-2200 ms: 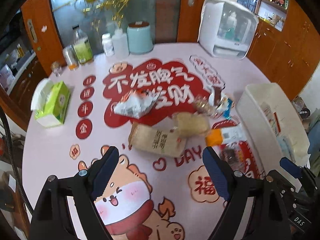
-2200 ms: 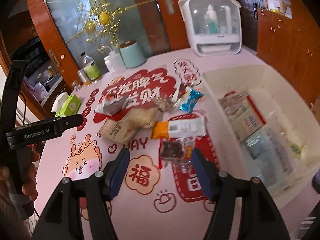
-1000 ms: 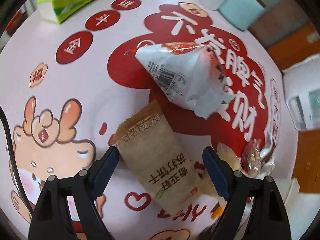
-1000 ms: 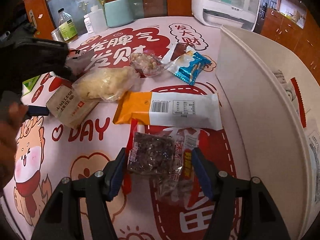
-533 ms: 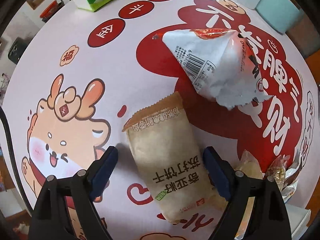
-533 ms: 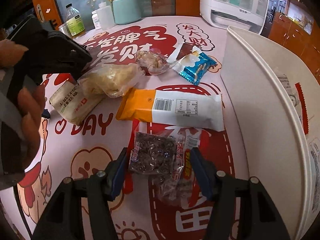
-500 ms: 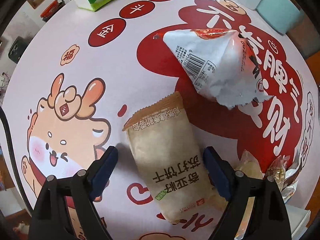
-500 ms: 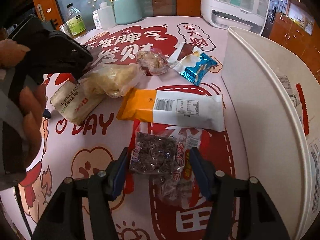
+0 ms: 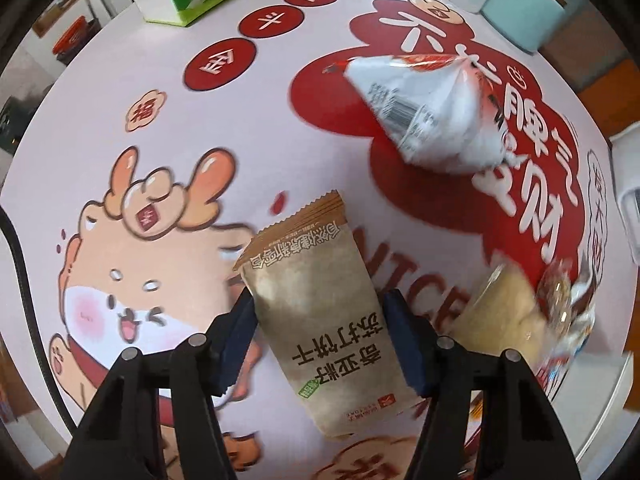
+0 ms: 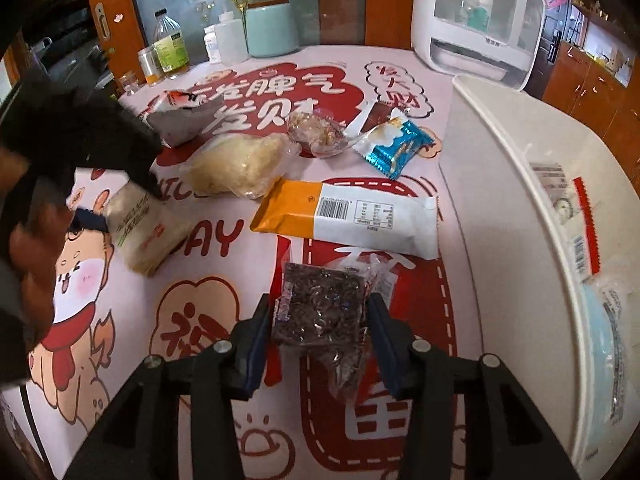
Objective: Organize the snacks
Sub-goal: 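Lift both packs and carry them over the white bin, then open both grippers to drop the packs into the bin, then withdraw both open grippers from the bin back toward the snacks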
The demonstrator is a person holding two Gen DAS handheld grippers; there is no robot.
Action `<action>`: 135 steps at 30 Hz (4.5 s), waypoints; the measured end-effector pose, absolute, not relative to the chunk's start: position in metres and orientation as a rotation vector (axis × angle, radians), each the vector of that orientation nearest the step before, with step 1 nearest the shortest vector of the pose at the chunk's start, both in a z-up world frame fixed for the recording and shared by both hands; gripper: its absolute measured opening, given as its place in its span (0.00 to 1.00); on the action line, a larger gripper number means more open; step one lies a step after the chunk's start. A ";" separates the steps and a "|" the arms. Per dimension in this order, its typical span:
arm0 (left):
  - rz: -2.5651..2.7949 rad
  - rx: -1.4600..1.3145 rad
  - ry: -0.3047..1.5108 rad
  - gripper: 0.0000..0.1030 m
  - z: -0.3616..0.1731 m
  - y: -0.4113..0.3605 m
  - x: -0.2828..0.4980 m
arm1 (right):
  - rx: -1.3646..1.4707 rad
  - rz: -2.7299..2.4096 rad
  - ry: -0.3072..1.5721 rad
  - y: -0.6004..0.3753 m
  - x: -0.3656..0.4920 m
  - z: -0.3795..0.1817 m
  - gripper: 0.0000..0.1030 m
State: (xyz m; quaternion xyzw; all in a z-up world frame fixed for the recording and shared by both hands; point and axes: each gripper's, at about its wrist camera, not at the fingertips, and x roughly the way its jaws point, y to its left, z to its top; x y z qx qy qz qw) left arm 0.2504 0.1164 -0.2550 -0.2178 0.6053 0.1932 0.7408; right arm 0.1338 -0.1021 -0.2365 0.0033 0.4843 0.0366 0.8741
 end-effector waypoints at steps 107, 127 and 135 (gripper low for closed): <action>-0.248 0.473 0.778 0.88 -0.043 -0.180 0.146 | 0.177 -0.229 0.651 -0.275 0.039 -0.084 0.62; 0.055 0.585 0.700 0.89 0.024 -0.022 0.158 | 0.170 0.017 0.674 -0.219 0.113 -0.045 0.62; 0.017 0.590 0.769 0.89 0.019 0.022 0.224 | 0.196 0.101 0.836 -0.193 0.200 -0.042 0.62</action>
